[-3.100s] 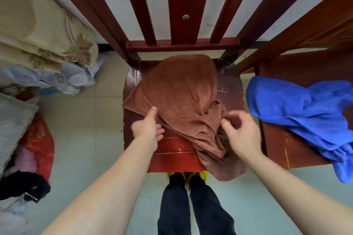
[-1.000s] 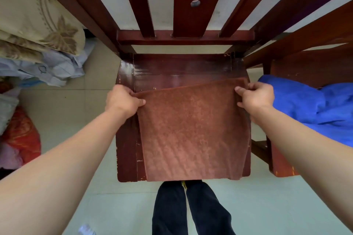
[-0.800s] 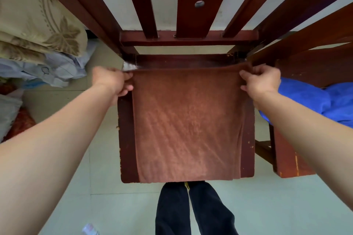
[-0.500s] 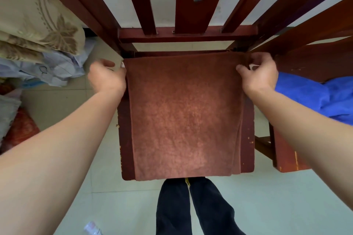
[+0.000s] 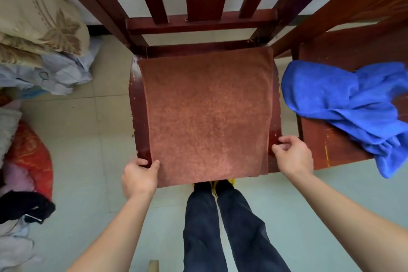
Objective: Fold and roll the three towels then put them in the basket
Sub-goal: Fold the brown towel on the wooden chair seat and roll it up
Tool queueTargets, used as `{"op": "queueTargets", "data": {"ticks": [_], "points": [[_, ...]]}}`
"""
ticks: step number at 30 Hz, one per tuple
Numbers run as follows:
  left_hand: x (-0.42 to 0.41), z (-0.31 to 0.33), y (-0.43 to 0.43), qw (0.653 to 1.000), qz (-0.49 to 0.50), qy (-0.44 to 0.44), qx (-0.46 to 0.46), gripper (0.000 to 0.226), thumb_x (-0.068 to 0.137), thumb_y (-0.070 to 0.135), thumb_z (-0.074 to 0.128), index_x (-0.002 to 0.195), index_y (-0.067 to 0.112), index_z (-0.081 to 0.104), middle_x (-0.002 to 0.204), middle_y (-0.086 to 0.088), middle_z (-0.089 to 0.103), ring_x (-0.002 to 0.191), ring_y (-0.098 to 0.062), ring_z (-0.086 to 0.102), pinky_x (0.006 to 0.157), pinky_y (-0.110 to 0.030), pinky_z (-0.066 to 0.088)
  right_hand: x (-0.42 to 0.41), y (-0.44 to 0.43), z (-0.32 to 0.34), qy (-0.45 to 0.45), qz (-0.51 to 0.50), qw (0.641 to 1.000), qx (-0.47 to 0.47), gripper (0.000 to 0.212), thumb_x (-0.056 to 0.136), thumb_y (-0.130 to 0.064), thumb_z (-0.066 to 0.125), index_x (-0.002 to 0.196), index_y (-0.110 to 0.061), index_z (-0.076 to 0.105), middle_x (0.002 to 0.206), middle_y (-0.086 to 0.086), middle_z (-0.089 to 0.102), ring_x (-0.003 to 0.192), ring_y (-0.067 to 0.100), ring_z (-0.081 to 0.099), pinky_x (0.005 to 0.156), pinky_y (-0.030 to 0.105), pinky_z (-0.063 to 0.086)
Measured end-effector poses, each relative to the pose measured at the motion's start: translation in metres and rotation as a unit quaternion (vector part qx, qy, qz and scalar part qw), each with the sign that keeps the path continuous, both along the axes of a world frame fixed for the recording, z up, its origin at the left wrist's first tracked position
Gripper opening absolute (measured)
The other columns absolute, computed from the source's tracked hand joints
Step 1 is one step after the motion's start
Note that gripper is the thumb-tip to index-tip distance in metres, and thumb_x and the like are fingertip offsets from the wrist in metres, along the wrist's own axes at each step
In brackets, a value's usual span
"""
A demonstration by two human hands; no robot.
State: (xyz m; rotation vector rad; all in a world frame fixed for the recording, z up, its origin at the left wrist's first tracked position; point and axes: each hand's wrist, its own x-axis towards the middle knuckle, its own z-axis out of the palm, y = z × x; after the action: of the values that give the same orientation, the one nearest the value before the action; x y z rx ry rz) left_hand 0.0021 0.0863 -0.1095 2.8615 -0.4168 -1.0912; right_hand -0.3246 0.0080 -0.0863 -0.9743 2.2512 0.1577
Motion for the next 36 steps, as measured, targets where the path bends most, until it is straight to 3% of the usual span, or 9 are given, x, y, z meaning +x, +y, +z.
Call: {"op": "queueTargets", "data": {"ticks": [3,6,13,17,22,25,29,32,36], "points": [[-0.008,-0.001,0.017,0.998,-0.004,0.054,0.038,0.031,0.073,0.04,0.078,0.067,0.016,0.058,0.071,-0.008,0.068,0.076,-0.031,0.064,0.073,-0.038,0.053,-0.002,0.028,-0.003,-0.036,-0.007,0.994,0.1,0.017,0.078,-0.033,0.075,0.075,-0.019,0.067,0.081,-0.001,0.071,0.081,0.025,0.064,0.076,0.035,0.051],[-0.012,-0.004,0.02,0.997,0.001,0.077,0.018,0.031,0.076,0.03,0.076,0.061,0.013,0.055,0.061,-0.007,0.064,0.066,-0.031,0.062,0.069,-0.038,0.053,-0.001,0.045,-0.009,-0.057,-0.003,0.991,0.118,0.023,0.08,-0.033,0.073,0.064,-0.017,0.065,0.072,0.0,0.069,0.074,0.026,0.063,0.071,0.037,0.053],[-0.009,0.023,0.009,0.989,0.055,0.077,-0.112,0.026,0.079,0.009,0.062,0.062,0.014,0.043,0.052,0.001,0.039,0.05,-0.019,0.032,0.049,-0.028,0.029,-0.007,0.034,0.011,-0.122,-0.153,0.977,-0.087,0.019,0.08,-0.02,0.06,0.068,-0.005,0.06,0.064,0.004,0.06,0.065,0.026,0.055,0.063,0.036,0.043],[0.0,0.047,-0.041,0.967,0.087,0.074,-0.23,0.029,0.08,0.003,0.066,0.064,0.017,0.046,0.055,0.003,0.046,0.037,0.001,0.039,0.039,-0.009,0.032,-0.003,-0.02,0.031,-0.153,-0.181,0.957,-0.167,0.02,0.081,-0.025,0.062,0.066,-0.012,0.059,0.052,-0.007,0.054,0.055,0.018,0.053,0.058,0.035,0.049],[0.015,0.045,-0.124,0.946,0.136,0.072,-0.284,0.035,0.078,0.006,0.074,0.066,0.022,0.045,0.068,0.0,0.055,0.059,-0.011,0.05,0.059,-0.015,0.045,0.017,-0.102,0.025,-0.188,-0.139,0.952,-0.199,0.021,0.089,-0.029,0.063,0.07,-0.019,0.059,0.067,-0.002,0.058,0.069,0.018,0.059,0.064,0.036,0.056],[0.022,0.029,-0.142,0.952,0.143,0.107,-0.25,0.031,0.076,0.02,0.079,0.08,0.02,0.048,0.091,-0.006,0.059,0.079,-0.019,0.055,0.076,-0.031,0.049,0.023,-0.119,0.005,-0.223,-0.143,0.951,-0.158,0.01,0.09,-0.028,0.061,0.081,-0.024,0.062,0.086,0.001,0.063,0.078,0.02,0.062,0.054,0.03,0.053],[0.015,0.012,-0.103,0.967,0.14,0.103,-0.189,0.043,0.072,0.029,0.082,0.094,0.017,0.048,0.096,-0.008,0.059,0.081,-0.019,0.053,0.076,-0.036,0.048,0.009,-0.086,-0.013,-0.161,-0.107,0.974,-0.122,0.013,0.079,-0.03,0.072,0.082,-0.024,0.061,0.086,-0.004,0.064,0.081,0.019,0.06,0.075,0.037,0.052],[-0.008,0.005,-0.04,0.987,0.105,0.079,-0.097,0.039,0.067,0.027,0.085,0.085,0.014,0.052,0.089,-0.008,0.063,0.076,-0.02,0.055,0.081,-0.04,0.051,-0.008,-0.033,-0.013,-0.106,-0.085,0.989,-0.054,0.021,0.073,-0.029,0.079,0.085,-0.022,0.063,0.085,-0.003,0.065,0.077,0.018,0.06,0.071,0.026,0.042],[-0.037,0.006,0.021,0.992,0.07,0.092,-0.044,0.042,0.075,0.018,0.078,0.052,0.016,0.043,0.055,-0.001,0.054,0.055,-0.021,0.047,0.061,-0.038,0.046,-0.018,0.026,-0.012,-0.129,-0.089,0.987,0.021,0.027,0.077,-0.025,0.078,0.058,-0.016,0.061,0.064,-0.005,0.067,0.062,0.017,0.06,0.056,0.027,0.041]]}}
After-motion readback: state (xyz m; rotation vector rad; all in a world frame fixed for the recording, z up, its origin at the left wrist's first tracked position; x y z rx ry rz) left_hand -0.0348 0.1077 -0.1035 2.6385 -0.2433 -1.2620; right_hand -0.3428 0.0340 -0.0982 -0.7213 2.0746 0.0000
